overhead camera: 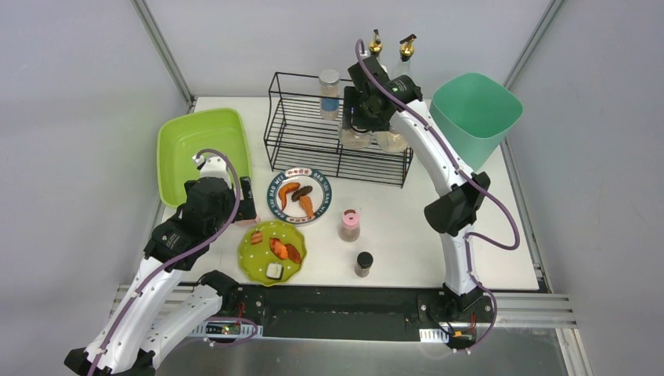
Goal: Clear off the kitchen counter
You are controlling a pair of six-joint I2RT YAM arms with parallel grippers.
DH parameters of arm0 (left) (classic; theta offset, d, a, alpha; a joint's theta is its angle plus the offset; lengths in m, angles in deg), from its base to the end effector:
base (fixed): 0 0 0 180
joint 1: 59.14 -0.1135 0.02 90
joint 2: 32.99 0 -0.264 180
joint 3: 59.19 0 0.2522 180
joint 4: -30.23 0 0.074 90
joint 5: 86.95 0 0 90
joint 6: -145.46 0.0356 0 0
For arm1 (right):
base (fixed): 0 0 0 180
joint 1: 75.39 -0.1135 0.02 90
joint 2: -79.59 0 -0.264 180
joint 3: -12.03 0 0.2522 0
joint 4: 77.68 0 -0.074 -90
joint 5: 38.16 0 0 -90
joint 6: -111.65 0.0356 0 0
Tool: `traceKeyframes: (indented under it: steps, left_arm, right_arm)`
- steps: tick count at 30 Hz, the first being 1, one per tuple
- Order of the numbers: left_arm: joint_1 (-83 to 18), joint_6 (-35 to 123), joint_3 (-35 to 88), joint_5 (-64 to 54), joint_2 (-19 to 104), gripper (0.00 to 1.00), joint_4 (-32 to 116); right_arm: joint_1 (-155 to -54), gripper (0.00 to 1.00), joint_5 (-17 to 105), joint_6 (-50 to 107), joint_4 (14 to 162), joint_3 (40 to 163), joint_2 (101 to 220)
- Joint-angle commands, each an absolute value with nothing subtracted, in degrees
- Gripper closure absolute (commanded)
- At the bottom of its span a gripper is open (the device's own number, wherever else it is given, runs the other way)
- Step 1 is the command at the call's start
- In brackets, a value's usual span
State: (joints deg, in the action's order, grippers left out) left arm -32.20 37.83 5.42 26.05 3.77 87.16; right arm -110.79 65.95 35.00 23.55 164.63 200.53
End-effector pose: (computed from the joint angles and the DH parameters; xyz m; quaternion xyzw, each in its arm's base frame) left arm 0.1176 -0.0441 0.3374 -0.0322 0.8501 -0.0294 0.5248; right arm 0.3672 0.2503 0.3928 -0.1326 0.9153 0.0456 0.3777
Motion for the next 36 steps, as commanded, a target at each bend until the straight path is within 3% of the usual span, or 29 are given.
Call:
traceKeyframes:
  steps: [1,5,10,13,27,36]
  left_arm:
    - [-32.51,37.33,5.44,25.79,4.03,0.01,86.17]
    - [-32.5,37.35,5.34,25.76,4.07,0.01,86.17]
    - [-32.59,37.33,5.36,25.77,4.34,0.01,86.17]
    - [-32.59,37.33,5.36,25.72,4.37,0.01,86.16]
    - [-32.99,37.28,5.45,25.05,4.75,0.01,86.17]
    - [-33.12,37.3,5.46,24.89,5.13,0.01,86.15]
  right_arm:
    - [-109.82,0.73,65.44,34.34,22.52,167.12,199.76]
    - [-109.47,0.7,65.03,34.39,22.13,167.55,200.66]
    - [-109.38,0.52,64.78,34.74,22.6,167.89,202.13]
    - [-109.41,0.49,64.78,35.01,23.1,167.84,202.79]
    - [-109.23,0.12,66.16,35.44,25.22,168.26,203.91]
    - [-109.32,0.01,66.3,35.87,25.79,167.38,201.18]
